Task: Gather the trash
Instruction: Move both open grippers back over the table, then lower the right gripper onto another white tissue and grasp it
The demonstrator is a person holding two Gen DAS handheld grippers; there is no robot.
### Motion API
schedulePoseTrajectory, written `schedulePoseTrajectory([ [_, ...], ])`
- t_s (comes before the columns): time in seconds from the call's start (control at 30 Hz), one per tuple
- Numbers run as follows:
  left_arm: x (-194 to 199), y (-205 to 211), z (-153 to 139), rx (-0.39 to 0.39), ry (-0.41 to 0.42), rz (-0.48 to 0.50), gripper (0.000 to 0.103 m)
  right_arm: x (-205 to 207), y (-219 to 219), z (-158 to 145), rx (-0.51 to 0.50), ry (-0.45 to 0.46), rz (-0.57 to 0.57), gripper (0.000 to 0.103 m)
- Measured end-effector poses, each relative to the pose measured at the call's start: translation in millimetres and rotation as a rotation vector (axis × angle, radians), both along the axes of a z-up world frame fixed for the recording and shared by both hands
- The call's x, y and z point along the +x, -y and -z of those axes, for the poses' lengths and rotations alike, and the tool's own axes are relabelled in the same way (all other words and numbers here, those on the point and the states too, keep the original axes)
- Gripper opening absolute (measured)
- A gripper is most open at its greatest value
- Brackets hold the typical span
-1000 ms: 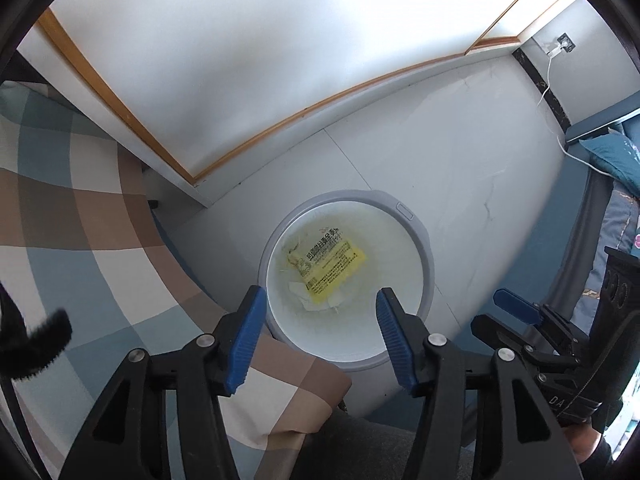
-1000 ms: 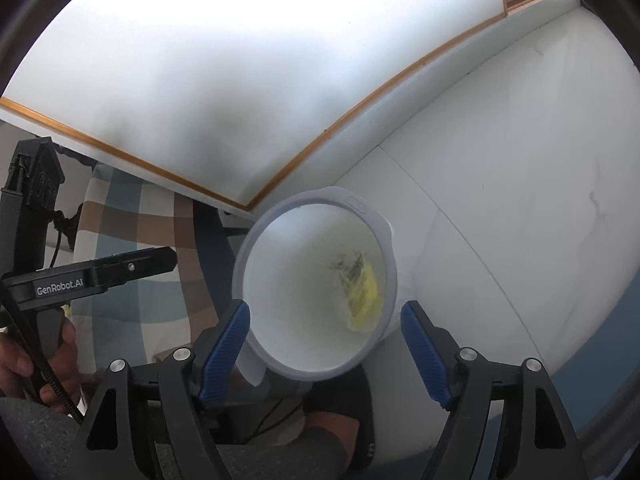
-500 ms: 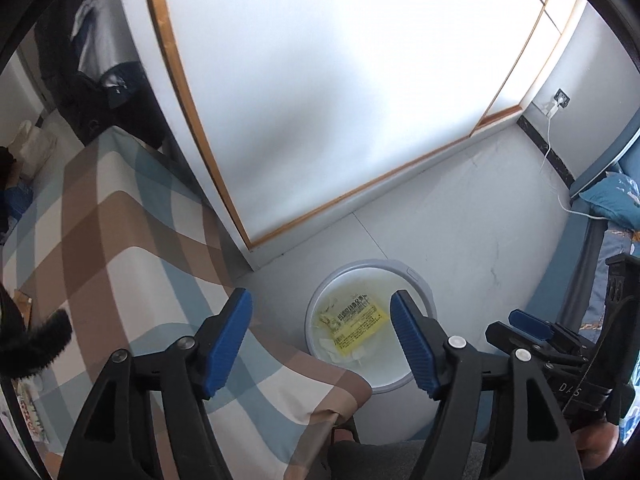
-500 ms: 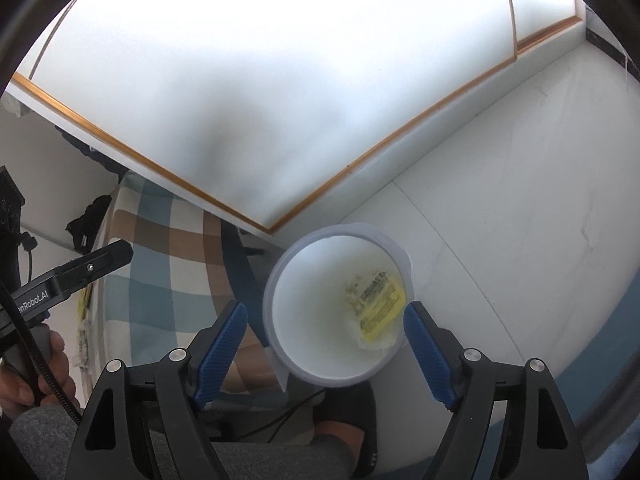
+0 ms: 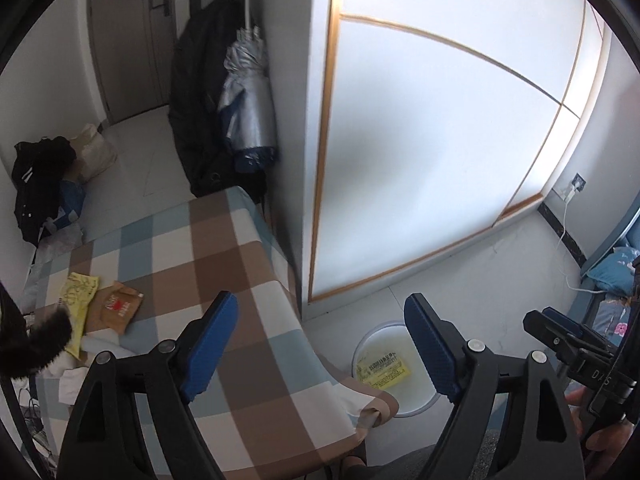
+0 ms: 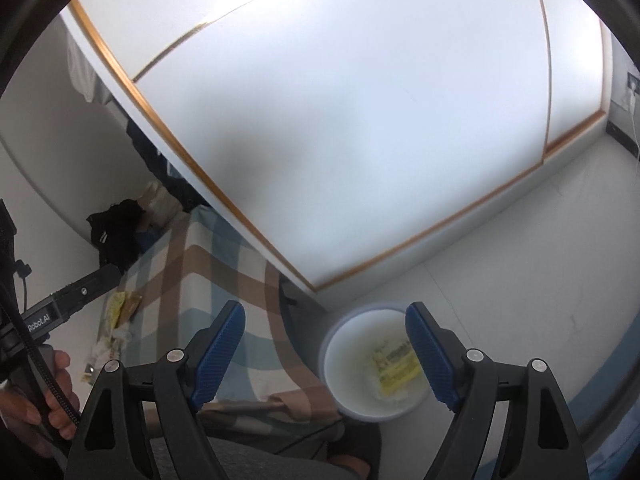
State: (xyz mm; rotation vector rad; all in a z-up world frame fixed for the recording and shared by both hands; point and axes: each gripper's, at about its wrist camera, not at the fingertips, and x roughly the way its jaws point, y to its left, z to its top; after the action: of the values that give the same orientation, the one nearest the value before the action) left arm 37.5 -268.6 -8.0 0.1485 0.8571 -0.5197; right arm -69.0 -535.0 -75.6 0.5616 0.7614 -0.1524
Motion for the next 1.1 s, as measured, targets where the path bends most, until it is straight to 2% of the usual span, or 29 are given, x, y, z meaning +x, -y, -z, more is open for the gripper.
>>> schedulePoseTrajectory([
  [0.2,0,-59,-21,-0.045,0.055,-0.113,0.086,9,-47,-51,-0.062,0.109,-0.059,0.087],
  [0.37,-4,-112,-32,-0.060,0.090,-0.209,0.087,18,-94,-80,-0.099,0.172,-0.120,0.090],
  [0.47,-5,-145,-35,-0.065,0.111,-0.283,0.094,25,-123,-92,-0.091,0.203,-0.182,0.090],
  [0.57,-6,-179,-36,-0.071,0.150,-0.355,0.097,31,-152,-101,-0.047,0.218,-0.233,0.090],
  [0.63,-5,-201,-33,-0.076,0.154,-0.384,0.097,35,-174,-106,-0.056,0.229,-0.265,0.090],
  [0.83,3,-248,-19,-0.099,0.133,-0.453,0.097,50,-233,-103,-0.078,0.225,-0.360,0.090],
  [1.0,5,-285,-5,-0.114,0.132,-0.494,0.097,67,-275,-81,-0.083,0.165,-0.427,0.090],
  [1.1,8,-306,6,-0.149,0.090,-0.495,0.097,74,-296,-68,-0.109,0.124,-0.465,0.090],
])
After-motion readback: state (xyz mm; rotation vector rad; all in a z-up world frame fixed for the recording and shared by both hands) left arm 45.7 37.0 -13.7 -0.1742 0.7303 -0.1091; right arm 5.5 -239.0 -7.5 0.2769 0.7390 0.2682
